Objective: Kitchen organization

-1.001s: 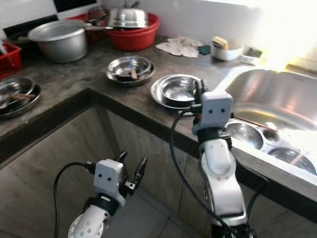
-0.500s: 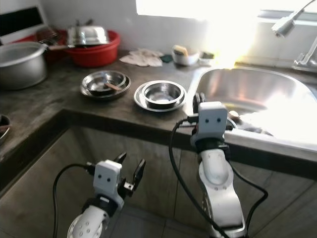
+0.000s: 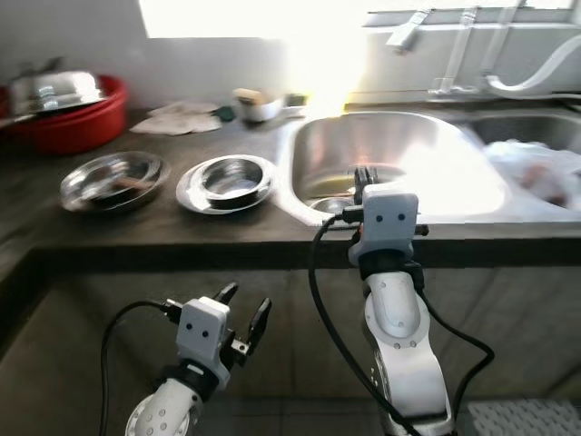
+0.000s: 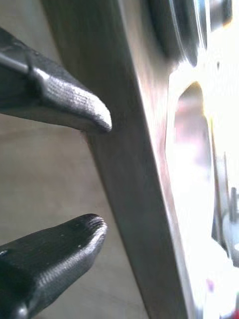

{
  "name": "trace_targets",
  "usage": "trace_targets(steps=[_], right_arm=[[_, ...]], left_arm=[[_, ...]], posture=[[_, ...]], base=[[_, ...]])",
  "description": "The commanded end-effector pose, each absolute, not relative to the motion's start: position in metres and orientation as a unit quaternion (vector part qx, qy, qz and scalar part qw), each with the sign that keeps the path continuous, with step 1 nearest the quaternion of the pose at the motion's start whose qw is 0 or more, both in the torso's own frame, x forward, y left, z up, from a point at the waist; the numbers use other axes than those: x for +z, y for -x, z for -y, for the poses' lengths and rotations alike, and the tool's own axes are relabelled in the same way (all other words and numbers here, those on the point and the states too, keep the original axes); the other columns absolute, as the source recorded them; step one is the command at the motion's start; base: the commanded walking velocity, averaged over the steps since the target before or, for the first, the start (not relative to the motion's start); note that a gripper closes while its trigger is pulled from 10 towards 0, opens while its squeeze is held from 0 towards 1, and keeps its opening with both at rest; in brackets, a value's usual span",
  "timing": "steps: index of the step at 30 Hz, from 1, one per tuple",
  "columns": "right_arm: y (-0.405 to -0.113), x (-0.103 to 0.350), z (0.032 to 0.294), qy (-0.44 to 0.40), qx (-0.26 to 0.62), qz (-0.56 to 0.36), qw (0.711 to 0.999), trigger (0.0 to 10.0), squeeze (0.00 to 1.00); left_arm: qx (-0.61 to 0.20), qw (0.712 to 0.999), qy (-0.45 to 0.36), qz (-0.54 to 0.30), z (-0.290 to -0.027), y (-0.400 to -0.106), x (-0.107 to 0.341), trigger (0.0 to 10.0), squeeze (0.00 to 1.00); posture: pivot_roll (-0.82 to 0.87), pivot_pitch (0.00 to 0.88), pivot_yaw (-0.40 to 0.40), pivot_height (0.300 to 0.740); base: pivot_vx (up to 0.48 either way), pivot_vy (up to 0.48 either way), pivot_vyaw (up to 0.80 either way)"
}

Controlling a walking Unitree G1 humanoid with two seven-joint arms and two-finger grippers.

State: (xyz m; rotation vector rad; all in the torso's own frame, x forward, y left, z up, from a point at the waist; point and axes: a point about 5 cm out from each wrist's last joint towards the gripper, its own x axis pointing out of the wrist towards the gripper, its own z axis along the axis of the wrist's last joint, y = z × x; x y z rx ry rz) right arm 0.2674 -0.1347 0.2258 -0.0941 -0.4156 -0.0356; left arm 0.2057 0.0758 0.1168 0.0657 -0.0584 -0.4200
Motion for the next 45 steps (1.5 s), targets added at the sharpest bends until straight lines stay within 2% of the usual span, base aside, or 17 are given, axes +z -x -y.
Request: trace_targets(steps=[1,17,26,31,32,42,45], right_arm=[[-0.267,0.229,0.124,0.046,0.005,0.209,0.977,10.0,0.00],[-0.278,0.235,0.129,0.051,0.030,0.205,0.977,10.0,0.00],[-0.293,0.252,0.135,0.064,0.052,0.214,0.973,10.0,0.00],[-0.311,0.265,0.143,0.100,0.052,0.204,0.972,10.0,0.00],[-0.320,0.268,0.146,0.114,0.055,0.190,0.974,10.0,0.00],[-0.350,0.265,0.149,0.142,0.078,0.114,0.980,10.0,0.00],[-0.361,0.250,0.153,0.182,0.088,0.048,0.978,10.0,0.00]], left_arm=[[-0.206,0.977,-0.045,0.022,-0.081,-0.204,0.114,10.0,0.00],[-0.204,0.977,-0.051,0.024,-0.080,-0.206,0.114,10.0,0.00],[-0.201,0.978,-0.051,0.024,-0.080,-0.207,0.115,10.0,0.00],[-0.201,0.978,-0.048,0.022,-0.079,-0.208,0.114,10.0,0.00],[-0.194,0.980,-0.042,0.017,-0.080,-0.209,0.114,10.0,0.00],[-0.190,0.981,-0.038,0.016,-0.080,-0.208,0.114,10.0,0.00],[-0.190,0.981,-0.037,0.015,-0.080,-0.207,0.115,10.0,0.00]], posture=[[0.00,0.041,0.007,0.740],[0.00,0.053,0.002,0.740],[0.00,0.054,0.000,0.740],[0.01,0.057,-0.006,0.740],[0.01,0.060,-0.006,0.740],[0.02,0.067,-0.013,0.740],[0.02,0.071,-0.019,0.740]], base=[[0.326,-0.349,0.00],[0.316,-0.356,0.00],[0.425,0.000,0.00],[0.460,0.000,0.00],[0.000,0.000,0.00],[0.000,0.000,0.00],[0.000,0.000,0.00]])
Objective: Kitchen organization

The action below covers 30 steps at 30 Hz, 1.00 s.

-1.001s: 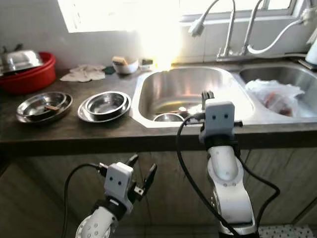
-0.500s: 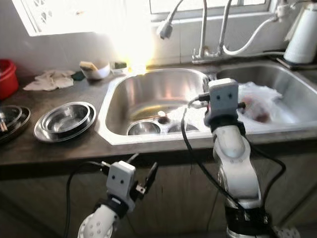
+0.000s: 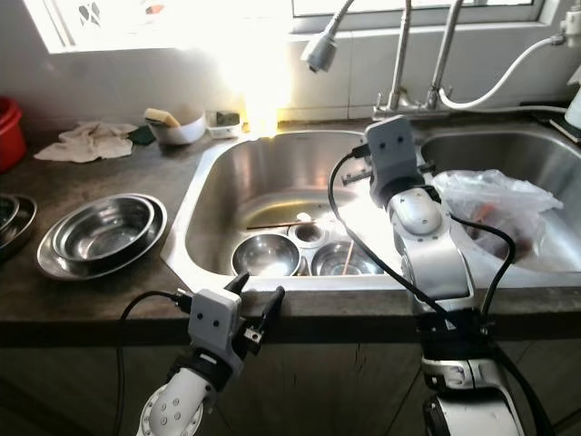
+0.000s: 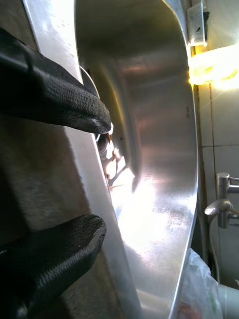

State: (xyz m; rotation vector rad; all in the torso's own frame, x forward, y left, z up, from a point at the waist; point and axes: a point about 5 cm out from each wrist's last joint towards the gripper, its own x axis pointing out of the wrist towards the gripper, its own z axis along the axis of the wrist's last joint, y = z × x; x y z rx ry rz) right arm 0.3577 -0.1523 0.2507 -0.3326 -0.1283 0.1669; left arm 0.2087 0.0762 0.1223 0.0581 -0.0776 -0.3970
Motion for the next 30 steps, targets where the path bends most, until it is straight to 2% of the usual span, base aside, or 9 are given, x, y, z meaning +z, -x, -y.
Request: trace_targets(steps=[1,8,13,19,27,28,29,30], right_arm=[[-0.362,0.248,0.153,0.189,0.089,0.040,0.977,10.0,0.00],[-0.373,0.237,0.161,0.213,0.084,0.006,0.973,10.0,0.00],[-0.383,0.218,0.174,0.195,0.060,-0.043,0.978,10.0,0.00],[-0.381,0.190,0.176,0.206,0.052,-0.089,0.973,10.0,0.00],[-0.380,0.177,0.181,0.212,0.035,-0.107,0.971,10.0,0.00],[-0.380,0.176,0.181,0.210,0.033,-0.106,0.971,10.0,0.82],[-0.379,0.175,0.181,0.205,0.033,-0.107,0.972,10.0,1.00],[-0.379,0.174,0.181,0.203,0.034,-0.108,0.973,10.0,1.00]], left_arm=[[-0.190,0.981,-0.037,0.014,-0.080,-0.207,0.115,10.0,0.00],[-0.191,0.981,-0.036,0.015,-0.079,-0.205,0.116,10.0,0.00],[-0.200,0.979,-0.037,0.020,-0.077,-0.199,0.122,10.0,0.00],[-0.205,0.978,-0.040,0.017,-0.080,-0.189,0.125,10.0,0.00],[-0.210,0.977,-0.038,0.007,-0.081,-0.185,0.124,10.0,0.00],[-0.210,0.977,-0.038,0.006,-0.081,-0.184,0.124,10.0,0.00],[-0.211,0.977,-0.039,0.005,-0.081,-0.184,0.124,10.0,0.00],[-0.211,0.977,-0.039,0.005,-0.081,-0.184,0.124,10.0,0.00]], posture=[[0.02,0.071,-0.019,0.740],[0.02,0.081,-0.022,0.740],[0.05,0.126,-0.024,0.740],[0.06,0.158,-0.014,0.740],[0.06,0.157,-0.008,0.740],[0.05,0.155,-0.004,0.740],[0.06,0.154,-0.005,0.740],[0.06,0.154,-0.005,0.740]], base=[[0.000,0.000,0.00],[0.000,0.000,0.00],[0.000,0.000,0.00],[0.000,0.000,0.00],[0.000,0.000,0.00],[0.000,0.000,0.00],[0.000,0.000,0.00],[0.000,0.000,0.00]])
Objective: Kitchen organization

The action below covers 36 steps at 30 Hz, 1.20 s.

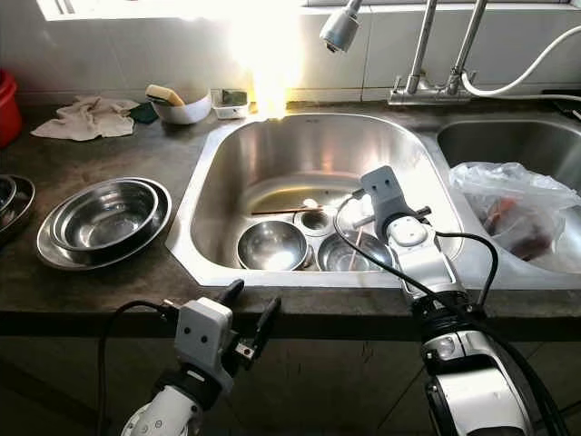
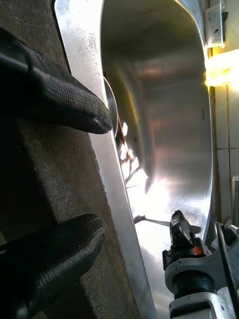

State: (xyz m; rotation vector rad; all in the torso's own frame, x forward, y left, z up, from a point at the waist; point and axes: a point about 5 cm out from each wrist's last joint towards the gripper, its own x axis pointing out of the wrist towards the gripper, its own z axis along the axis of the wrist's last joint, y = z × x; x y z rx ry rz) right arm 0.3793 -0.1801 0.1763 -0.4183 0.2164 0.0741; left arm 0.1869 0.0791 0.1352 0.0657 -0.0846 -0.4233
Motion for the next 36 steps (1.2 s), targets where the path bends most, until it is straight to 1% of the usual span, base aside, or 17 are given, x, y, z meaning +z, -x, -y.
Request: trace_targets(steps=[1,4,9,10,14,16,19,21,22,29,36], right_arm=[[-0.379,0.174,0.180,0.202,0.033,-0.105,0.973,10.0,1.00],[-0.379,0.176,0.178,0.196,0.032,-0.096,0.975,10.0,1.00],[-0.376,0.185,0.175,0.183,0.017,-0.051,0.982,10.0,1.00],[-0.375,0.188,0.175,0.177,0.012,-0.039,0.983,10.0,0.00],[-0.364,0.206,0.174,0.145,-0.005,0.029,0.989,10.0,0.00],[-0.354,0.216,0.170,0.125,0.001,0.071,0.990,10.0,0.00],[-0.332,0.227,0.159,0.080,0.024,0.126,0.988,10.0,0.00],[-0.328,0.227,0.158,0.073,0.027,0.132,0.988,10.0,0.00],[-0.315,0.228,0.152,0.051,0.038,0.148,0.987,10.0,0.00],[-0.281,0.209,0.138,0.018,0.071,0.144,0.987,10.0,0.00],[-0.275,0.198,0.135,0.007,0.050,0.124,0.991,10.0,0.00]], left_arm=[[-0.211,0.977,-0.039,0.004,-0.081,-0.184,0.124,10.0,0.00],[-0.210,0.977,-0.040,0.003,-0.082,-0.186,0.123,10.0,0.00],[-0.207,0.978,-0.041,0.004,-0.083,-0.190,0.123,10.0,0.00],[-0.205,0.978,-0.041,0.005,-0.083,-0.191,0.123,10.0,0.00],[-0.202,0.978,-0.043,0.006,-0.084,-0.195,0.122,10.0,0.00],[-0.200,0.979,-0.044,0.008,-0.084,-0.197,0.122,10.0,0.00],[-0.198,0.979,-0.044,0.009,-0.085,-0.201,0.121,10.0,0.00],[-0.198,0.979,-0.044,0.009,-0.085,-0.202,0.121,10.0,0.00],[-0.197,0.979,-0.044,0.010,-0.085,-0.204,0.121,10.0,0.00],[-0.194,0.980,-0.044,0.014,-0.085,-0.209,0.119,10.0,0.00],[-0.191,0.981,-0.040,0.018,-0.085,-0.212,0.118,10.0,0.00]], posture=[[0.06,0.153,-0.006,0.740],[0.06,0.152,-0.007,0.740],[0.06,0.144,-0.004,0.740],[0.05,0.139,-0.004,0.740],[0.05,0.131,-0.004,0.740],[0.04,0.126,-0.003,0.740],[0.03,0.114,0.000,0.740],[0.03,0.112,0.000,0.740],[0.03,0.107,0.003,0.740],[0.01,0.082,0.005,0.740],[0.00,0.054,0.009,0.740]], base=[[0.000,0.000,0.00],[0.000,0.000,0.00],[0.000,0.000,0.00],[0.000,0.000,0.00],[0.000,0.000,0.00],[0.000,0.000,0.00],[0.000,0.000,0.00],[0.000,0.000,0.00],[0.000,0.000,0.00],[0.000,0.000,0.00],[0.000,0.000,0.74]])
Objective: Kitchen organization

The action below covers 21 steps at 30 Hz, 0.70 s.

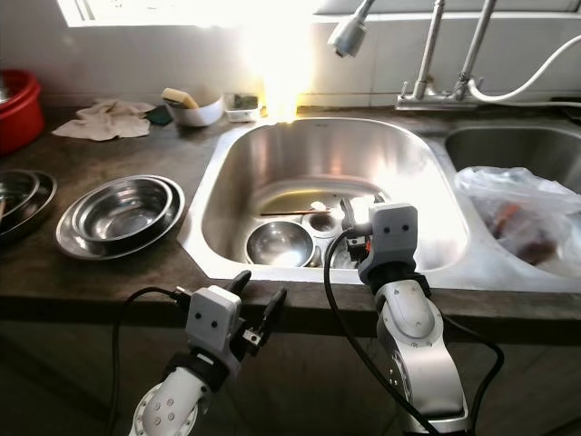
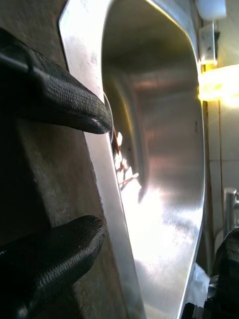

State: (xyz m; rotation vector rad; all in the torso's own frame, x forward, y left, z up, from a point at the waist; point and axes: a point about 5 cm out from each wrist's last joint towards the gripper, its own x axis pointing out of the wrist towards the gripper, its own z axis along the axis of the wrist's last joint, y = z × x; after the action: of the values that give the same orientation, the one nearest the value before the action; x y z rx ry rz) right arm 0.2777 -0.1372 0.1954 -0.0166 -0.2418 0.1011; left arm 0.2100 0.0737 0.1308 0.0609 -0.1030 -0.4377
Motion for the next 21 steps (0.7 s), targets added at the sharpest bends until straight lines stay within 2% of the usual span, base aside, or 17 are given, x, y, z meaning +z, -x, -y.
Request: trace_targets(steps=[1,6,21], right_arm=[[-0.276,0.197,0.135,0.004,0.042,0.120,0.992,10.0,0.00],[-0.280,0.198,0.134,-0.004,0.042,0.118,0.992,10.0,0.00],[-0.294,0.211,0.136,-0.016,0.048,0.135,0.990,10.0,0.00]], left_arm=[[-0.190,0.981,-0.039,0.018,-0.084,-0.213,0.117,10.0,0.00],[-0.189,0.981,-0.038,0.021,-0.084,-0.214,0.116,10.0,0.00],[-0.188,0.981,-0.039,0.024,-0.083,-0.216,0.114,10.0,0.00]], posture=[[0.00,0.049,0.008,0.740],[0.01,0.036,0.004,0.740],[0.01,0.026,-0.004,0.740]], base=[[0.000,0.000,0.80],[0.000,0.000,0.78],[0.000,0.474,0.00]])
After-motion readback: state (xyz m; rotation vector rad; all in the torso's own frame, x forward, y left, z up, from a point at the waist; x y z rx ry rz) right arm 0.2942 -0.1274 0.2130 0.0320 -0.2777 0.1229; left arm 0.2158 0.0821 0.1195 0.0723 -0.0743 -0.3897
